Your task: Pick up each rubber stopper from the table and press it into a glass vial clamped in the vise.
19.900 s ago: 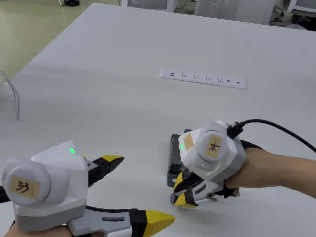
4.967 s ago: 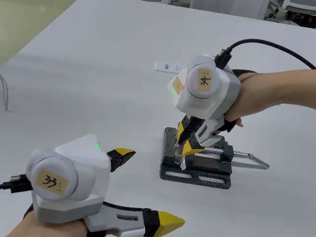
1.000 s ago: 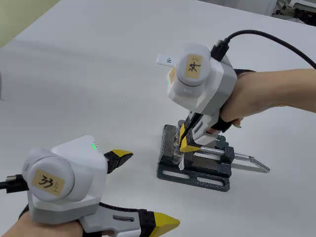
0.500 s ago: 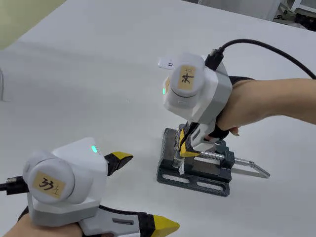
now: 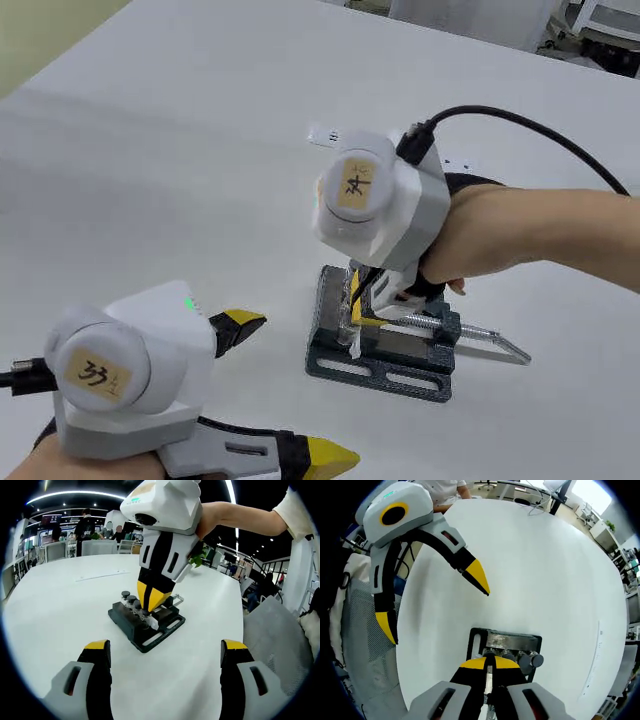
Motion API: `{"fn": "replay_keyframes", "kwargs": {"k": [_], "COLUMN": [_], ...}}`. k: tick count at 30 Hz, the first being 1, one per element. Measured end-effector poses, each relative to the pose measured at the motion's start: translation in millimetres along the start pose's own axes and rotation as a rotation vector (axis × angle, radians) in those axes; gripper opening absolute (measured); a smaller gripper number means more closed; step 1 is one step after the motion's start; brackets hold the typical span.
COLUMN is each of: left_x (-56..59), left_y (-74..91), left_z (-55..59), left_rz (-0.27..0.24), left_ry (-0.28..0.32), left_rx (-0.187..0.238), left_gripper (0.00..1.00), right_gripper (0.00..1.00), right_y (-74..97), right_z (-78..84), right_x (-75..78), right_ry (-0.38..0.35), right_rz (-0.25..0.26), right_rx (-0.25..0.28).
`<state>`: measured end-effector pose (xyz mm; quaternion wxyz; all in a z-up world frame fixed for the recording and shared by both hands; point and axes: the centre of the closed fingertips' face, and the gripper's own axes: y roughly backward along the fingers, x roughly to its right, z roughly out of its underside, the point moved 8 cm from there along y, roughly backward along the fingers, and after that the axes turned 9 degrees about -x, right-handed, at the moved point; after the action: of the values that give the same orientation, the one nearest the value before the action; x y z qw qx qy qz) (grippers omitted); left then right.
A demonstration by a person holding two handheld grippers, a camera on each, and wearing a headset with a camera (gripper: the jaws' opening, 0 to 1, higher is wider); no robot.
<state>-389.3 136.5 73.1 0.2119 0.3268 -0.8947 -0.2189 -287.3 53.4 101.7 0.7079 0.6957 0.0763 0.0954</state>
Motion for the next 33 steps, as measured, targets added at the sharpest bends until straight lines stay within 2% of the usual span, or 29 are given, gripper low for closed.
{"fn": "replay_keyframes", "kwargs": {"k": [1, 2, 3, 5, 7, 9, 13, 14, 17, 18, 19, 23, 24, 27, 33], "left_x": [0.5, 0.3, 0.3, 0.3, 0.0, -0.6, -2.4, -3.4, -4.2, -3.6, -2.2, -5.3, -5.0, -5.9, -6.7], "left_y": [0.3, 0.8, 1.0, 2.3, 4.0, 7.2, 12.4, 13.3, 15.2, 16.0, 17.2, 18.0, 19.1, 20.5, 21.8], "left_z": [0.0, 0.2, 0.6, 0.2, -0.2, -2.6, -8.1, -10.2, -14.7, -16.0, -18.2, -14.9, -15.2, -15.4, -14.0], "left_rz": [0.007, 0.003, 0.003, 0.0, 0.002, -0.002, -0.013, -0.017, -0.031, -0.029, -0.029, -0.04, -0.042, -0.049, -0.055], "left_ry": [0.001, -0.008, -0.01, -0.01, -0.009, -0.02, -0.031, -0.026, -0.041, -0.041, -0.043, -0.054, -0.054, -0.057, -0.053], "left_rx": [-0.001, -0.003, -0.008, -0.004, -0.009, -0.009, -0.003, 0.005, 0.004, 0.005, 0.008, 0.007, 0.008, 0.006, -0.001], "left_gripper": [0.9, 0.9, 0.9, 0.9, 0.9, 0.9, 0.9, 0.9, 0.9, 0.9, 0.9, 0.9, 0.9, 0.9, 0.9], "right_gripper": [0.0, 0.0, 0.0, 0.0, 0.0, 0.0, 0.0, 0.0, 0.0, 0.0, 0.0, 0.0, 0.0, 0.0, 0.0], "right_y": [0.2, 0.9, 0.7, 0.7, 1.1, 2.4, 2.1, 1.5, 1.6, 1.9, 2.2, 2.1, 2.0, 2.0, 1.6], "right_z": [1.1, 1.7, 2.1, -1.2, -2.5, 2.0, 5.3, 5.3, 3.7, 3.6, 4.3, 6.9, 8.5, 10.6, 12.8], "right_x": [0.8, 1.0, 0.7, -0.5, -0.2, 2.1, 2.2, 1.6, 0.6, 0.7, 1.1, 5.9, 6.2, 6.5, 5.8], "right_ry": [-0.038, -0.031, -0.055, -0.014, -0.021, -0.057, -0.091, -0.052, -0.064, -0.033, -0.037, -0.083, -0.066, -0.09, -0.075], "right_rz": [-0.013, -0.018, -0.024, 0.001, -0.002, -0.028, -0.03, -0.01, -0.003, 0.008, 0.002, -0.026, -0.027, -0.037, -0.029], "right_rx": [0.006, 0.004, 0.007, -0.028, -0.038, -0.012, 0.012, 0.01, 0.004, 0.0, 0.004, 0.032, 0.048, 0.076, 0.104]}}
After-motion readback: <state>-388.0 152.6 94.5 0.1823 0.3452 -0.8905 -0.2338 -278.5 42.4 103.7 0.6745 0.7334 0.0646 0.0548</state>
